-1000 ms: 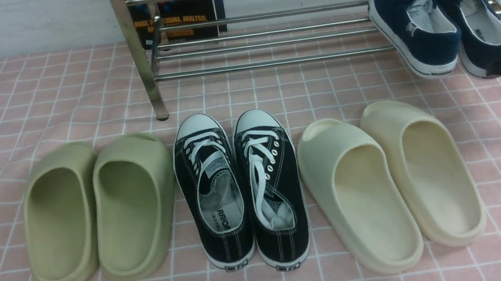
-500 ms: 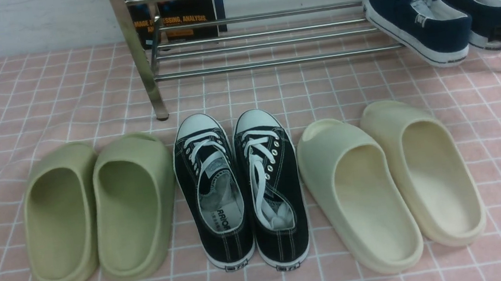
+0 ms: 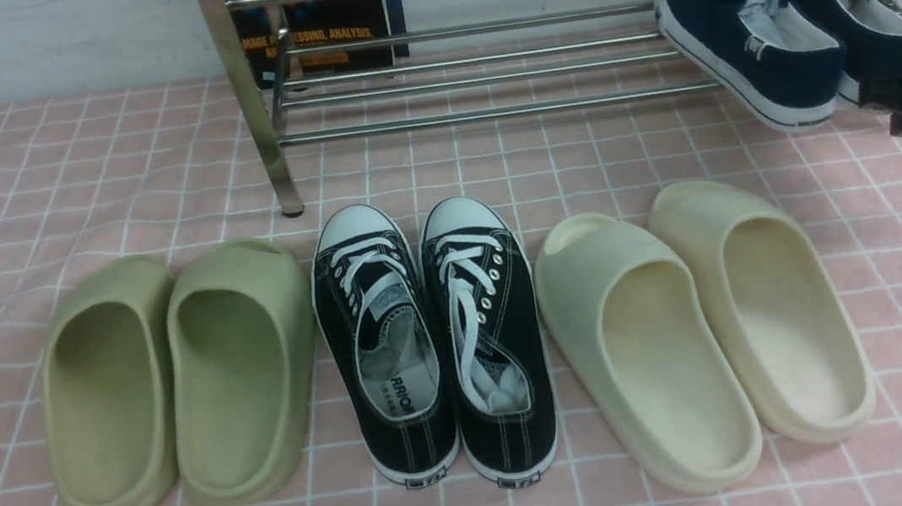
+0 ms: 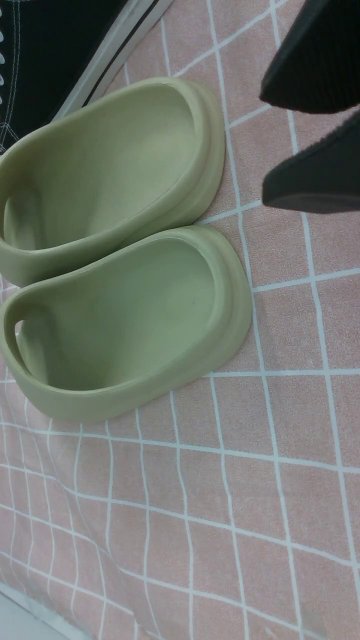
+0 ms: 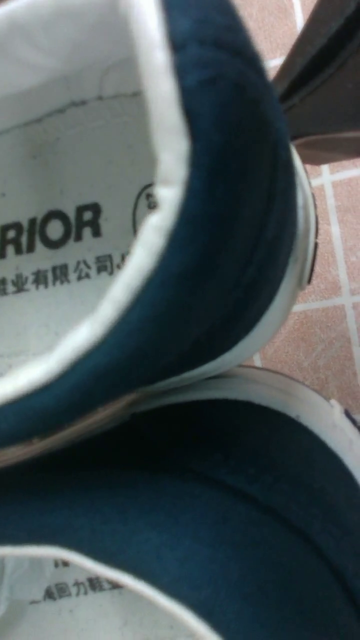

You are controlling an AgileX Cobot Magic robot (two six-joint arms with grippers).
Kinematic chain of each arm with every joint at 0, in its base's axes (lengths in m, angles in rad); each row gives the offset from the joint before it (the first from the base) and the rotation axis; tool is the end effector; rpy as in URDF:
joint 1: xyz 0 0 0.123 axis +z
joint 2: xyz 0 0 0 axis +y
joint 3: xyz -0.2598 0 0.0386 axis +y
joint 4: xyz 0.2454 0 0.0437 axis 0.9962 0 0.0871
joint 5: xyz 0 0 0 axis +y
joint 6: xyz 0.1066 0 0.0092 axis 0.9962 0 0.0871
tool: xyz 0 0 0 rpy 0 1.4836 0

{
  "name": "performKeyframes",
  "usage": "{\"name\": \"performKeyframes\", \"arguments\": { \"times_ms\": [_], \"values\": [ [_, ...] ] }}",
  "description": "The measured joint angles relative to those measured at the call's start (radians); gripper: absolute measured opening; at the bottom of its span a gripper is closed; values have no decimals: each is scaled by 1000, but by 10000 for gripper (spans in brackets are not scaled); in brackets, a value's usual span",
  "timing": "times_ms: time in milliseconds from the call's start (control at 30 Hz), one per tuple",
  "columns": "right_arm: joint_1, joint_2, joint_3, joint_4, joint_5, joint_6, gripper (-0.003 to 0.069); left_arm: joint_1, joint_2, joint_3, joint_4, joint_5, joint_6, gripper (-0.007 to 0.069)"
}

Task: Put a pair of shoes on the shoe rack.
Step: Use the right arm to put a shoe into the shoe rack

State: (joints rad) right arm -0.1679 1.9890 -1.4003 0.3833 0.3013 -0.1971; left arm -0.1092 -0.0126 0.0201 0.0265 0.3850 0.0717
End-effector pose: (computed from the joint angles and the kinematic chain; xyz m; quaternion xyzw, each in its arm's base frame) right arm 0.4402 -0.0625 0.1698 0.1342 0.9123 0.0518 0.3835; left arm 0.0871 -0.0085 0.1679 0.0798 0.8024 0.0002 0.5914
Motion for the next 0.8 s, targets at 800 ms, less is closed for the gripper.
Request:
{"name": "performKeyframes", "arguments": {
  "times_ms": [800],
  "values": [
    [73, -95, 0, -241, 209, 0, 234, 0, 0, 0, 0, 0, 0, 239]
  ]
}}
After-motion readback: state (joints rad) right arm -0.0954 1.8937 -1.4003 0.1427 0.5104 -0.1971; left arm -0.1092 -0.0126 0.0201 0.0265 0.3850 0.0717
